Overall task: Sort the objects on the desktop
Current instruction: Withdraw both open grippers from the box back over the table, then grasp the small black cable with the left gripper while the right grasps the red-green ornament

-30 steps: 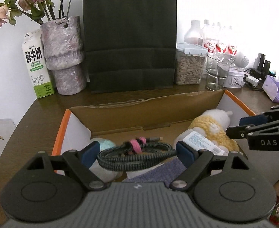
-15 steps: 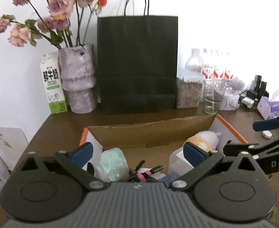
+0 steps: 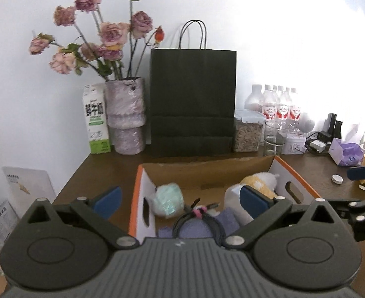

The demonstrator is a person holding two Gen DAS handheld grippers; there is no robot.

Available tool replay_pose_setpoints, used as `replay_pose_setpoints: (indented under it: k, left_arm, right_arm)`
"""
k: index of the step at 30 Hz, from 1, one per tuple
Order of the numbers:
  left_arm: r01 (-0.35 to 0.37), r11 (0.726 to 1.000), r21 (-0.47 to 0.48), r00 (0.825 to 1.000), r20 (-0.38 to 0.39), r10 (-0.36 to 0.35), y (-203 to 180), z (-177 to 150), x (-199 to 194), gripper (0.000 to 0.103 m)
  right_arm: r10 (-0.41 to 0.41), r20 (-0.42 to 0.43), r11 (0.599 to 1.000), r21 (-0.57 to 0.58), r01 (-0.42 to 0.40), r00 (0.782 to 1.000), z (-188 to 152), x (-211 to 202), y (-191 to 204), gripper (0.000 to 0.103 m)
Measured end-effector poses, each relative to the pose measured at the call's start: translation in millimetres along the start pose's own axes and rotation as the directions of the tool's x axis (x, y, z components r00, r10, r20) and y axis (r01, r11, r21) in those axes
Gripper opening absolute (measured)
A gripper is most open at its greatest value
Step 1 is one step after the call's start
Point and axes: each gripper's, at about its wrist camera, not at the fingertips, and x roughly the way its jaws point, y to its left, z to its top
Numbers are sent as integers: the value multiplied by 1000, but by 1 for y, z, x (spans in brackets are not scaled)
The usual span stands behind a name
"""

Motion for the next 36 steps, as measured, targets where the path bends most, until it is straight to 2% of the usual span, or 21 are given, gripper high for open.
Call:
replay_pose_setpoints:
  k: [7,11,15,19,24,31,36]
  left_arm:
    - [-21,999,-50,1000,-21,20,25,-32,-30,103]
    - [-33,996,-85,999,-45,29,39,-55,-41,103]
    - [-81,991,-103,995,-72,74,48,-79,-50,103]
    - [-98,988,-120,991,-103,86,55,-102,-54,103]
    - [-116,987,-115,982,-165,97,57,-118,-43,103]
    - [-133,989,-69,976,-182,119,52,-121,-21,103]
    - [-163,986,-29,964,-216,153,48,-123,1,100]
  right_arm:
    - [-20,16,1000,-14,21,1000,-40,-32,16,103]
    - [-21,9,1000,12,21,1000,-65,-42,22,103]
    - [-37,-4,999,34,37,999,-90,-48,26,103]
    - [-47,-39,994,93,50,998,-115,-47,26,103]
    - [-64,-83,989,131,75,994,-136,-45,25,103]
    - [-80,-98,986,137,93,992,-139,-36,21,103]
    - [-82,-116,986,137,98,990,-139,-27,19,103]
